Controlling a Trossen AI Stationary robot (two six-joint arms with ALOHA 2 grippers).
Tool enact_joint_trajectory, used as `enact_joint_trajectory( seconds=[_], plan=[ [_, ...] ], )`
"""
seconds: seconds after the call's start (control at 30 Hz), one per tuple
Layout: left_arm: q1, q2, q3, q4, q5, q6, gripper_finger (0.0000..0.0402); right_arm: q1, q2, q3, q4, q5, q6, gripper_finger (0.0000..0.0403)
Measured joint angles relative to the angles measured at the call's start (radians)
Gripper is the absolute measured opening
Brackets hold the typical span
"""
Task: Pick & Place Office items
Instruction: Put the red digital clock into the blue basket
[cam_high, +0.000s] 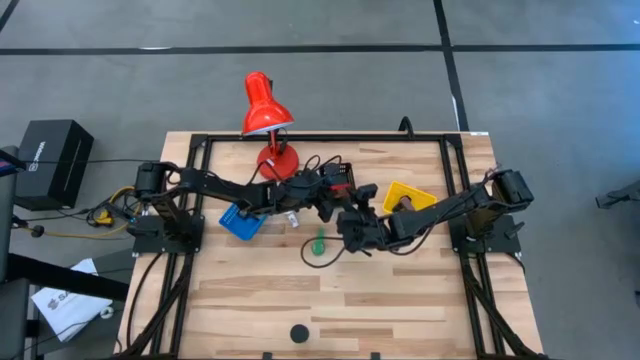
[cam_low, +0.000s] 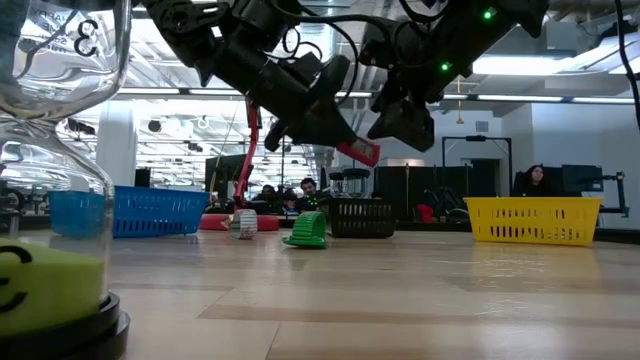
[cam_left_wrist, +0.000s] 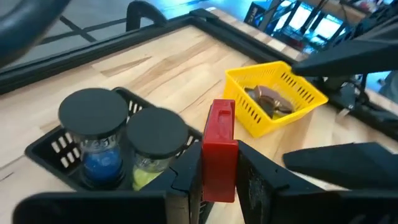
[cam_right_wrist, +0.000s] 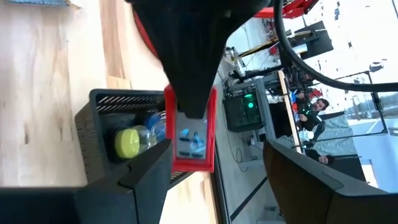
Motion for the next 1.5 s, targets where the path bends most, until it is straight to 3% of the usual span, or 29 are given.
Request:
enact_joint_trajectory(
  seconds=[0.2,0.43,0.63,0.93,1.23,1.5],
  plan=[
    [0.001,-0.095,0.001,-0.153,0.000,0.003,0.0071,-0.001,0.000,0.000,-0.081,-0.001,0.067,0.0240],
    [-0.035,-0.284,0.001,-0.516,-0.054,-0.004,0.0072,-0.002,0.000,0.000,-0.132,-0.008,0.142,0.0240],
    [-0.087,-0.418,-0.040,-0.749,-0.110,-0.121,0.0072,-0.002,0.000,0.000,-0.118,-0.071,0.163,0.0240],
    [-0.145,-0.644,-0.251,-0.898,-0.120,-0.314,0.0072,-0.002,0.003,0.000,-0.083,-0.225,0.162,0.0240],
    [-0.168,-0.854,-0.483,-0.904,-0.137,-0.475,0.0072,-0.010,0.003,0.000,-0.040,-0.231,0.155,0.0240],
    [-0.167,-0.947,-0.613,-0.885,-0.162,-0.596,0.0072,-0.017,0.004,0.000,-0.032,-0.248,0.152,0.0240]
  ],
)
